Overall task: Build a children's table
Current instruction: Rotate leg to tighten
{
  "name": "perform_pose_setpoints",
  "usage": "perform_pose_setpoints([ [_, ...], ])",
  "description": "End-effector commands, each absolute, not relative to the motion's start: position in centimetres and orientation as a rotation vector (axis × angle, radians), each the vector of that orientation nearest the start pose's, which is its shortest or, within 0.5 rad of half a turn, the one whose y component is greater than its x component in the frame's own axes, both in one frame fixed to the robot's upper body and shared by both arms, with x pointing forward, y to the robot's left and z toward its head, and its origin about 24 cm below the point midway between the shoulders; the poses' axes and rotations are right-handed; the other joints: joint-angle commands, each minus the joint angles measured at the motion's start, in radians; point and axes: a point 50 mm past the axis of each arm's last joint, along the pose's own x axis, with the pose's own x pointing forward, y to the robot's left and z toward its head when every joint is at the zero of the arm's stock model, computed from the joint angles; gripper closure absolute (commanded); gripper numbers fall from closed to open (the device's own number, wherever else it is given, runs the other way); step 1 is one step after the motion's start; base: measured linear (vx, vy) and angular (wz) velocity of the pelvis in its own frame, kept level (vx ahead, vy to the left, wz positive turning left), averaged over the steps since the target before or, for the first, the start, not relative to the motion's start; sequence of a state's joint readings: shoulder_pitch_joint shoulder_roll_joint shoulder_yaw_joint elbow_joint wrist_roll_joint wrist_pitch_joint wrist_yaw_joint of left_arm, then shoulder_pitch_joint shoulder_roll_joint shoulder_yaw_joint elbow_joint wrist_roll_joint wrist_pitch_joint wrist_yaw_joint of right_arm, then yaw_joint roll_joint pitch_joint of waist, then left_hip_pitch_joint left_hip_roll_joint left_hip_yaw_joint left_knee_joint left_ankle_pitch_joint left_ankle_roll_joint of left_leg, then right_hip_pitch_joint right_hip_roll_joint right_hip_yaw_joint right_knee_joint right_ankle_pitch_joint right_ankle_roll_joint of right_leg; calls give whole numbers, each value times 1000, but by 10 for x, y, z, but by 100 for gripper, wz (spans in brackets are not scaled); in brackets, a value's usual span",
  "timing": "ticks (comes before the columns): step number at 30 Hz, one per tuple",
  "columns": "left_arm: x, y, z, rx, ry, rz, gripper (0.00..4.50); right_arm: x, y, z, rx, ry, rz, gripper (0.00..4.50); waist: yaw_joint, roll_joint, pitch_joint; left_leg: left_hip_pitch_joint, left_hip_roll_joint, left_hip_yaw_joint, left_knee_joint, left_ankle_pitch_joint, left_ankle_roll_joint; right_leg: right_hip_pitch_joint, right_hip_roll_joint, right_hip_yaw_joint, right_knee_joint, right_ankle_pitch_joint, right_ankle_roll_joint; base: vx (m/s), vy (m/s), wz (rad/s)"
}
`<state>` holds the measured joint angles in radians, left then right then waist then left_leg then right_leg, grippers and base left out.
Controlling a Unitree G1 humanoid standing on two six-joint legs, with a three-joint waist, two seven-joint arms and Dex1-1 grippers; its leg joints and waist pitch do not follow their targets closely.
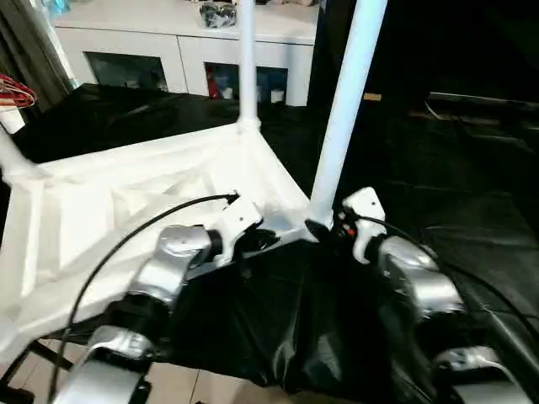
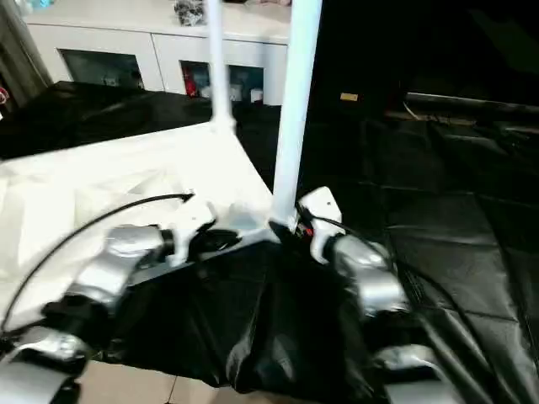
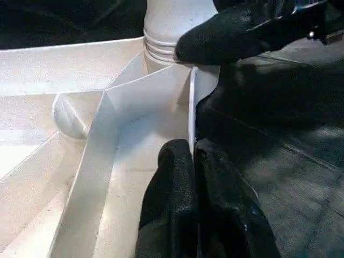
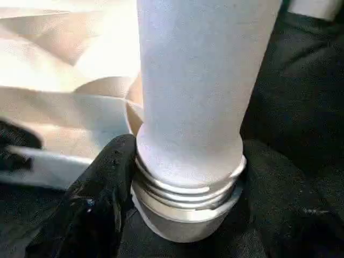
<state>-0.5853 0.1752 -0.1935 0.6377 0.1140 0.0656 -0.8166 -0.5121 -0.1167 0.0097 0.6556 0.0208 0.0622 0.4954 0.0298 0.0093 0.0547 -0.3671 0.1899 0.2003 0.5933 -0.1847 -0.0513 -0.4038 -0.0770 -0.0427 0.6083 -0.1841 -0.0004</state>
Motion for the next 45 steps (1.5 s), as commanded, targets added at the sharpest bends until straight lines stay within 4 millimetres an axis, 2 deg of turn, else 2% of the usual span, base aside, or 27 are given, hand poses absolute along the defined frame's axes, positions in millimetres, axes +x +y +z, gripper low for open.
perform_pose_setpoints([
  [1,323,42,55,332,200,-1136,450,321,-54,32,-57,219,853,176,-3,-7,-58,15,38,-24,-76,-303,4,31,-61,39,-96,-366,-188,0,0,0],
  [2,323,42,55,333,198,-1138,450,321,-55,33,-38,211,858,120,-2,-6,-59,13,37,-25,-76,-300,10,33,-62,39,-95,-355,-190,0,0,0],
  [5,323,46,55,338,197,-1131,450,324,-62,35,-30,204,842,100,-2,-5,-60,12,38,-24,-76,-292,16,34,-60,39,-92,-326,-198,0,0,0],
  [10,323,68,58,346,182,-1176,450,329,-105,39,-97,216,858,56,1,-5,-62,11,38,-21,-72,-271,35,38,-62,40,-88,-277,-215,0,0,0],
  [11,323,69,58,346,181,-1179,450,329,-107,39,-102,217,860,49,3,-6,-65,8,38,-20,-70,-244,47,41,-60,39,-83,-231,-228,0,0,0],
  [15,320,81,60,346,190,-1238,450,325,-124,44,-169,215,949,49,6,-5,-66,8,39,-18,-67,-217,62,44,-61,37,-78,-186,-253,0,0,0],
  [20,315,96,62,345,212,-1327,450,318,-140,51,-202,229,1089,49,10,-4,-63,7,43,-19,-69,-232,65,46,-60,35,-78,-218,-254,0,0,0],
  [23,311,103,62,350,236,-1376,450,318,-146,52,-229,242,1107,49,14,-3,-63,9,46,-16,-69,-230,63,41,-60,36,-75,-207,-266,0,0,0],
  [29,306,110,62,345,257,-1415,450,317,-150,53,-239,252,1153,49,14,-4,-63,10,44,-17,-69,-232,54,43,-61,37,-75,-212,-264,0,0,0],
  [32,304,113,62,343,267,-1432,450,314,-150,53,-234,269,1189,81,15,-5,-64,8,45,-16,-69,-217,59,44,-60,36,-72,-194,-270,0,0,0],
  [34,303,114,62,342,273,-1436,450,314,-151,52,-236,276,1198,86,16,-5,-64,9,45,-15,-68,-213,63,42,-59,36,-71,-186,-273,0,0,0],
  [37,303,115,62,342,278,-1438,450,314,-151,52,-238,279,1199,129,16,-6,-63,9,45,-15,-68,-218,58,42,-60,36,-72,-201,-270,0,0,0],
  [39,303,115,61,343,281,-1437,450,314,-151,52,-240,280,1200,132,16,-5,-64,10,45,-16,-68,-217,56,42,-60,36,-73,-208,-266,0,0,0],
  [42,302,116,61,343,284,-1436,450,313,-151,51,-235,282,1204,165,17,-6,-65,8,44,-16,-67,-210,56,44,-59,36,-71,-197,-266,0,0,0],
  [45,302,115,60,341,284,-1431,450,313,-151,49,-228,285,1201,176,17,-6,-65,9,44,-15,-66,-205,60,44,-59,36,-71,-190,-267,0,0,0],
])
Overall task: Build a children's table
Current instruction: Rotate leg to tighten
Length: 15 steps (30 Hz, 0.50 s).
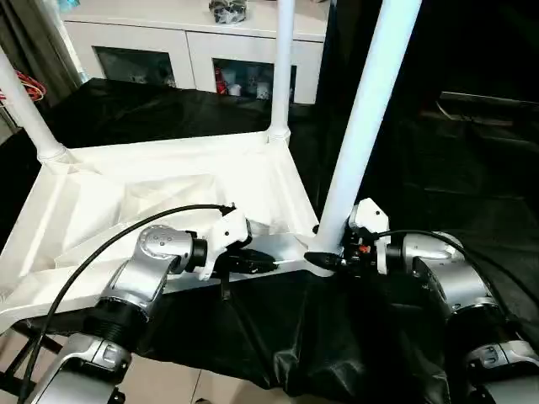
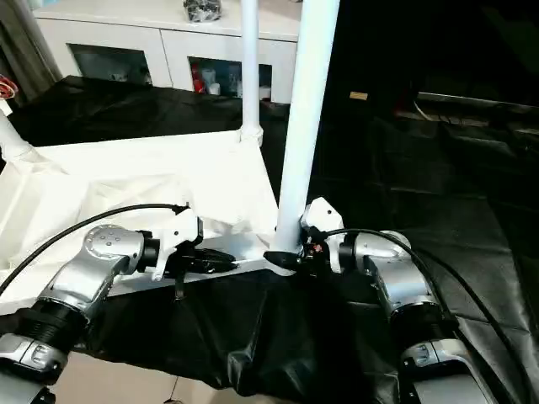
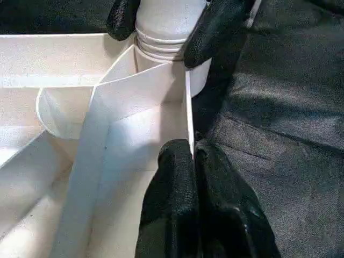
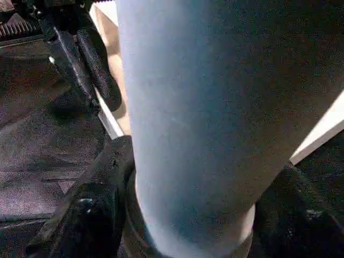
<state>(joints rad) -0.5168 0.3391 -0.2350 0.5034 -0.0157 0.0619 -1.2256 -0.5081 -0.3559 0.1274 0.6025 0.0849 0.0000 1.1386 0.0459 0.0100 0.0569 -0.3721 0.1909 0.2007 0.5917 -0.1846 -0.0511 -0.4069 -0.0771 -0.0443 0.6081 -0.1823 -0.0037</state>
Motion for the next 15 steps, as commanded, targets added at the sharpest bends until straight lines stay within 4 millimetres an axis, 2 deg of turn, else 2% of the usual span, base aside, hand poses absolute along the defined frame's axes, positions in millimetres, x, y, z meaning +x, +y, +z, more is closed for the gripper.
perform_pose_setpoints([
  [1,303,114,59,342,281,-1419,450,312,-150,47,-210,287,1189,176,1,-5,-67,14,43,-16,-65,-203,60,46,-59,38,-70,-190,-265,0,0,0],
  [3,304,113,58,344,285,-1396,450,311,-148,44,-193,288,1173,181,-1,-6,-67,14,43,-16,-65,-206,59,46,-59,38,-71,-191,-264,0,0,0],
  [6,313,103,53,345,291,-1279,450,313,-135,27,-179,303,1015,181,-7,-11,-63,17,42,-17,-67,-226,44,40,-60,40,-78,-240,-252,0,0,0],
  [8,316,97,52,344,285,-1238,450,315,-128,21,-177,313,941,182,-11,-12,-60,18,39,-21,-71,-264,24,41,-62,38,-86,-330,-225,0,0,0],
  [9,317,95,52,343,284,-1226,450,316,-126,20,-175,314,920,182,-15,-14,-58,21,39,-21,-71,-285,18,35,-62,40,-92,-377,-208,0,0,0],
  [10,322,84,50,341,280,-1163,450,320,-114,14,-159,324,808,182,-21,-12,-54,24,38,-23,-74,-309,2,29,-61,39,-97,-425,-192,0,0,0],
  [12,327,74,50,338,273,-1104,450,325,-103,11,-127,338,716,182,-24,-14,-55,29,35,-27,-74,-339,-13,28,-63,37,-104,-486,-169,0,0,0],
  [14,333,60,52,331,257,-1030,450,333,-83,14,-87,323,630,182,-26,-12,-55,31,33,-29,-73,-365,-17,21,-64,36,-111,-535,-146,0,0,0],
  [15,334,60,52,331,255,-1022,450,333,-81,15,-83,320,625,182,-28,-12,-54,32,33,-29,-73,-372,-18,19,-64,36,-114,-544,-142,0,0,0],
])
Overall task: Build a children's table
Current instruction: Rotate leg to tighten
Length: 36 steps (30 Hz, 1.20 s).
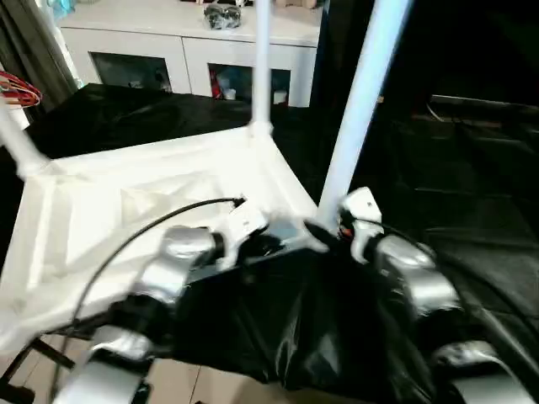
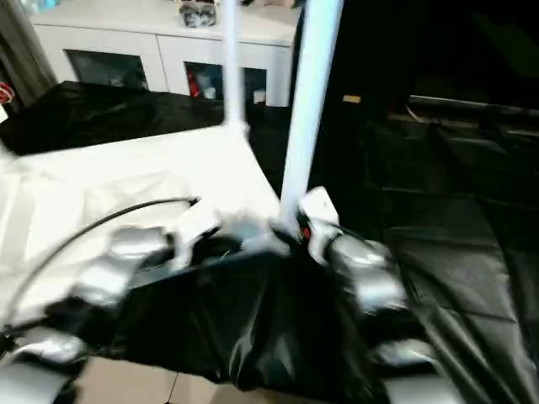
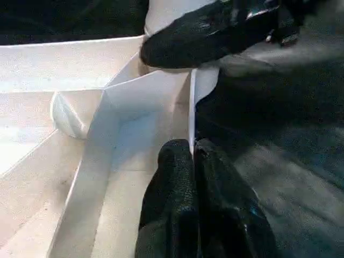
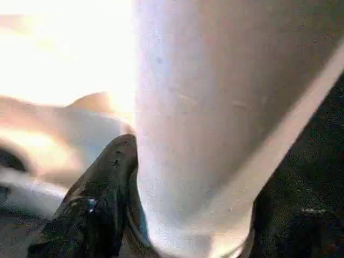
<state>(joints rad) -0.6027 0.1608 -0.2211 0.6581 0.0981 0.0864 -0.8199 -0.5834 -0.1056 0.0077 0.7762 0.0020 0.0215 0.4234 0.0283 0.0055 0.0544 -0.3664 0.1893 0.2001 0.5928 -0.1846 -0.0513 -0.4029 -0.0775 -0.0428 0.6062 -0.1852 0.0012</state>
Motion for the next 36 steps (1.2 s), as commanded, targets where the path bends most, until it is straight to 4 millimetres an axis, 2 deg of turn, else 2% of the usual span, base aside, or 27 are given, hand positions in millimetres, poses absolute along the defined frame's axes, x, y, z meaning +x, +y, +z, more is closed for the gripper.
perform_pose_setpoints([
  [1,337,55,54,332,242,-997,450,337,-74,20,-69,298,612,182,-7,-4,-53,26,36,-30,-76,-373,-15,16,-64,33,-114,-532,-143,0,0,0],
  [3,338,50,56,331,229,-990,450,340,-66,26,-55,267,612,182,-6,-4,-54,28,36,-29,-77,-381,-13,14,-62,34,-113,-505,-146,0,0,0],
  [4,337,50,56,329,225,-998,450,341,-64,29,-36,254,631,127,-5,-4,-57,20,38,-31,-80,-367,-9,23,-63,33,-107,-463,-155,0,0,0],
  [7,336,52,56,329,218,-1026,450,342,-64,33,-2,238,655,113,-3,-6,-59,13,38,-25,-80,-324,9,28,-61,37,-97,-349,-185,0,0,0],
  [8,334,54,55,334,218,-1041,450,342,-66,33,9,235,666,96,-2,-6,-60,12,38,-25,-80,-318,13,30,-62,37,-96,-339,-190,0,0,0],
  [9,332,59,55,341,212,-1078,450,342,-73,35,16,227,685,79,-1,-12,-61,11,38,-23,-79,-300,23,33,-64,38,-95,-323,-197,0,0,0],
  [10,331,60,54,343,207,-1089,450,343,-76,35,13,223,687,79,2,-9,-63,11,39,-23,-76,-284,32,33,-65,39,-92,-310,-204,0,0,0],
  [12,329,63,54,340,208,-1117,450,342,-81,35,1,228,723,65,1,-9,-62,8,38,-21,-76,-268,36,35,-64,38,-91,-296,-209,0,0,0],
  [13,324,69,54,332,206,-1174,450,338,-91,34,-48,243,800,46,4,-7,-62,9,39,-20,-74,-259,45,37,-67,37,-90,-291,-215,0,0,0],
  [14,323,71,55,330,206,-1187,450,337,-94,34,-59,247,818,31,5,-9,-63,7,39,-20,-72,-253,50,40,-66,36,-89,-283,-218,0,0,0],
  [15,322,73,55,331,210,-1201,450,336,-98,33,-80,255,848,31,4,-9,-63,5,40,-19,-72,-239,57,40,-65,37,-86,-265,-224,0,0,0],
  [17,320,79,55,349,207,-1228,450,333,-107,34,-120,254,902,31,6,-8,-65,7,41,-18,-71,-218,64,41,-64,36,-82,-232,-235,0,0,0],
  [18,318,85,56,352,209,-1266,450,329,-116,37,-132,253,969,31,7,-3,-66,7,42,-18,-71,-212,64,42,-64,36,-80,-221,-241,0,0,0],
  [19,317,89,57,353,210,-1291,450,327,-122,39,-135,255,1008,31,13,-2,-66,10,45,-16,-69,-206,69,42,-61,35,-78,-192,-250,0,0,0],
  [21,315,93,57,348,217,-1323,450,325,-128,40,-137,262,1051,31,15,-3,-67,6,46,-16,-69,-194,75,46,-58,33,-71,-157,-261,0,0,0],
  [22,314,97,58,349,228,-1350,450,322,-134,42,-153,270,1100,31,15,1,-66,6,48,-15,-70,-189,78,44,-58,32,-68,-133,-274,0,0,0],
  [23,313,99,58,348,231,-1354,450,321,-136,42,-158,273,1113,31,16,-1,-67,8,48,-15,-69,-192,76,46,-58,31,-67,-133,-279,0,0,0],
  [24,313,99,58,348,232,-1355,450,321,-136,42,-159,274,1116,56,15,3,-67,8,48,-14,-69,-199,74,44,-58,31,-67,-131,-285,0,0,0],
  [26,312,103,59,344,243,-1381,450,318,-141,44,-165,286,1165,67,17,1,-67,8,48,-14,-68,-207,71,46,-60,32,-68,-140,-290,0,0,0],
  [28,310,108,59,341,257,-1409,450,314,-145,45,-175,299,1211,67,20,0,-66,9,47,-14,-69,-210,71,46,-60,32,-70,-158,-283,0,0,0],
  [30,309,110,60,339,260,-1427,450,312,-147,46,-180,307,1237,93,23,0,-65,9,48,-13,-69,-215,69,45,-61,33,-72,-178,-278,0,0,0],
  [32,307,114,60,330,275,-1453,450,309,-149,47,-183,320,1273,103,24,3,-65,12,49,-14,-70,-215,63,43,-61,33,-72,-183,-277,0,0,0],
  [36,305,119,61,326,298,-1487,450,303,-149,45,-205,347,1338,129,25,2,-65,12,49,-14,-70,-218,58,43,-59,33,-70,-176,-280,0,0,0],
])
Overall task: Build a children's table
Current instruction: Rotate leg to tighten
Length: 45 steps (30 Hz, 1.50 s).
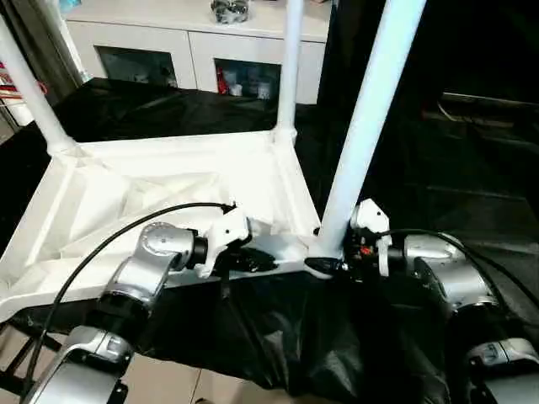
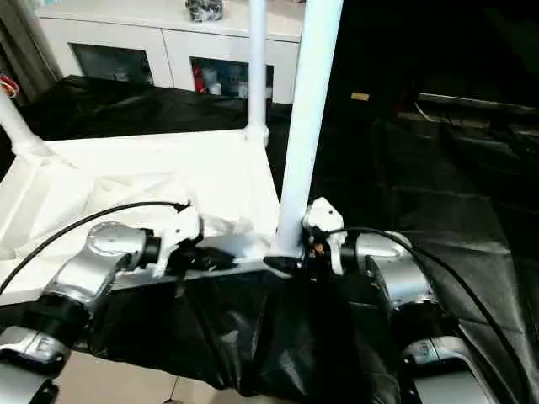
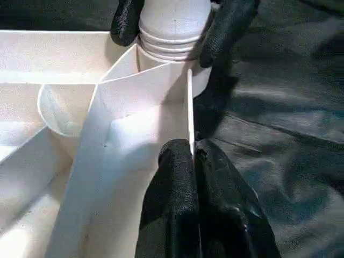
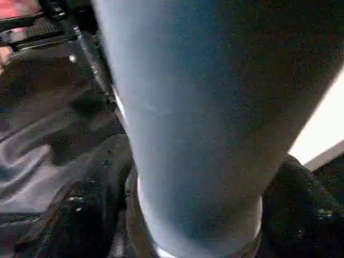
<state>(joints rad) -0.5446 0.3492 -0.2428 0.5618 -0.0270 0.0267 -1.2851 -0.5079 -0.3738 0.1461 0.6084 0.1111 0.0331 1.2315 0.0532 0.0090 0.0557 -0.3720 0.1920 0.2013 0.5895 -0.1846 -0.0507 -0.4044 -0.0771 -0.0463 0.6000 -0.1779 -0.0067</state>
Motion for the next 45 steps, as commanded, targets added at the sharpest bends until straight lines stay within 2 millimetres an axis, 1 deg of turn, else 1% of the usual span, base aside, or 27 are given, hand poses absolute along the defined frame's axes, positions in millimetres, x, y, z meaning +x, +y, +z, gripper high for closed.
perform_pose_setpoints([
  [1,304,119,61,321,303,-1493,450,303,-148,45,-203,351,1343,145,0,-2,-66,17,46,-15,-67,-216,58,44,-60,37,-64,-179,-273,0,0,0],
  [2,304,120,61,318,305,-1497,450,302,-148,44,-200,352,1347,145,0,-2,-67,17,45,-15,-66,-213,58,45,-60,37,-63,-177,-274,0,0,0],
  [5,303,120,61,310,309,-1505,450,300,-146,43,-182,355,1356,174,2,-2,-67,17,46,-15,-66,-205,57,45,-61,37,-63,-175,-274,0,0,0],
  [9,303,117,59,315,299,-1486,450,297,-142,39,-144,353,1338,180,3,-2,-67,17,46,-15,-66,-202,58,45,-61,37,-63,-170,-272,0,0,0],
  [11,309,111,56,346,285,-1399,450,304,-136,30,-121,351,1191,181,1,-2,-66,17,45,-16,-68,-215,49,44,-61,37,-66,-190,-267,0,0,0],
  [12,310,111,56,347,284,-1395,450,305,-135,30,-121,352,1179,182,-2,-2,-63,19,44,-16,-69,-233,37,40,-63,38,-70,-229,-259,0,0,0],
  [14,315,108,55,359,287,-1332,450,310,-133,25,-144,349,1075,182,-7,-3,-59,21,42,-20,-74,-273,16,39,-64,38,-79,-307,-236,0,0,0],
  [15,323,98,55,354,280,-1246,450,319,-127,18,-120,351,899,182,-14,-4,-59,23,40,-21,-74,-290,-1,35,-64,39,-82,-350,-220,0,0,0],
  [16,325,95,55,355,272,-1217,450,322,-125,16,-114,354,832,182,-18,-3,-56,27,38,-22,-75,-307,-9,29,-64,39,-88,-383,-213,0,0,0],
  [17,327,90,56,353,264,-1198,450,325,-122,14,-101,362,762,182,-26,-4,-56,28,36,-27,-75,-333,-22,31,-65,37,-92,-438,-195,0,0,0],
  [19,330,82,57,349,254,-1173,450,329,-117,12,-97,370,686,183,-30,-4,-56,26,37,-31,-77,-346,-23,30,-65,36,-97,-470,-169,0,0,0],
  [20,331,78,58,350,249,-1158,450,330,-114,12,-98,367,664,183,-30,-3,-56,27,37,-30,-78,-349,-20,29,-65,36,-99,-469,-166,0,0,0],
  [21,332,74,58,351,244,-1148,450,330,-109,12,-97,368,642,183,-29,-3,-57,28,37,-28,-76,-350,-17,25,-64,38,-100,-460,-164,0,0,0],
  [23,334,62,59,364,226,-1118,450,333,-90,16,-68,333,627,183,-30,-3,-58,25,35,-28,-78,-345,-13,26,-63,38,-99,-443,-163,0,0,0],
  [25,333,57,59,378,219,-1121,450,334,-81,22,-72,290,637,183,-28,-3,-59,27,37,-28,-77,-345,-13,24,-64,39,-98,-422,-172,0,0,0],
  [26,333,56,59,383,217,-1128,450,335,-78,24,-61,271,647,148,-28,-2,-58,24,36,-28,-78,-343,-11,27,-63,38,-97,-415,-173,0,0,0],
  [27,332,54,59,389,213,-1139,450,336,-76,28,-26,247,671,127,-26,-2,-60,25,37,-26,-77,-339,-6,27,-64,40,-96,-392,-177,0,0,0],
  [28,332,54,59,390,213,-1140,450,336,-75,30,-7,241,682,127,-26,-3,-60,21,37,-26,-78,-329,0,30,-63,40,-93,-367,-183,0,0,0],
  [29,332,55,59,391,211,-1140,450,336,-76,31,3,239,690,113,-26,-5,-61,20,37,-26,-78,-323,2,31,-62,40,-92,-359,-186,0,0,0],
  [30,332,55,59,391,211,-1140,450,336,-76,31,3,239,690,105,-24,-3,-62,21,38,-25,-77,-314,6,31,-63,41,-89,-336,-194,0,0,0],
  [34,327,67,59,410,207,-1211,450,336,-95,35,-61,245,774,67,-23,-3,-63,17,38,-23,-76,-291,22,37,-64,41,-85,-295,-208,0,0,0],
  [35,326,69,58,411,209,-1221,450,336,-97,35,-71,249,786,67,-23,-4,-64,16,37,-24,-75,-285,24,40,-64,40,-84,-292,-209,0,0,0],
  [39,321,82,56,438,227,-1281,450,331,-116,36,-127,274,891,67,-19,-3,-69,14,40,-20,-69,-217,49,44,-63,40,-69,-172,-247,0,0,0],
  [41,318,92,54,448,250,-1319,450,325,-128,39,-157,276,1003,67,-14,-3,-72,13,41,-17,-64,-187,67,49,-60,38,-61,-106,-266,0,0,0],
  [42,318,94,54,448,256,-1325,450,323,-130,40,-161,279,1023,67,-8,-1,-74,14,43,-15,-62,-166,82,51,-58,36,-56,-66,-277,0,0,0],
  [43,317,95,55,450,260,-1334,450,322,-132,40,-161,281,1047,67,-9,1,-73,12,44,-14,-61,-149,93,50,-58,35,-52,-40,-288,0,0,0],
  [45,315,100,55,452,275,-1362,450,318,-136,43,-159,288,1111,67,-6,-1,-71,14,45,-13,-61,-166,93,50,-60,34,-56,-65,-293,0,0,0],
])
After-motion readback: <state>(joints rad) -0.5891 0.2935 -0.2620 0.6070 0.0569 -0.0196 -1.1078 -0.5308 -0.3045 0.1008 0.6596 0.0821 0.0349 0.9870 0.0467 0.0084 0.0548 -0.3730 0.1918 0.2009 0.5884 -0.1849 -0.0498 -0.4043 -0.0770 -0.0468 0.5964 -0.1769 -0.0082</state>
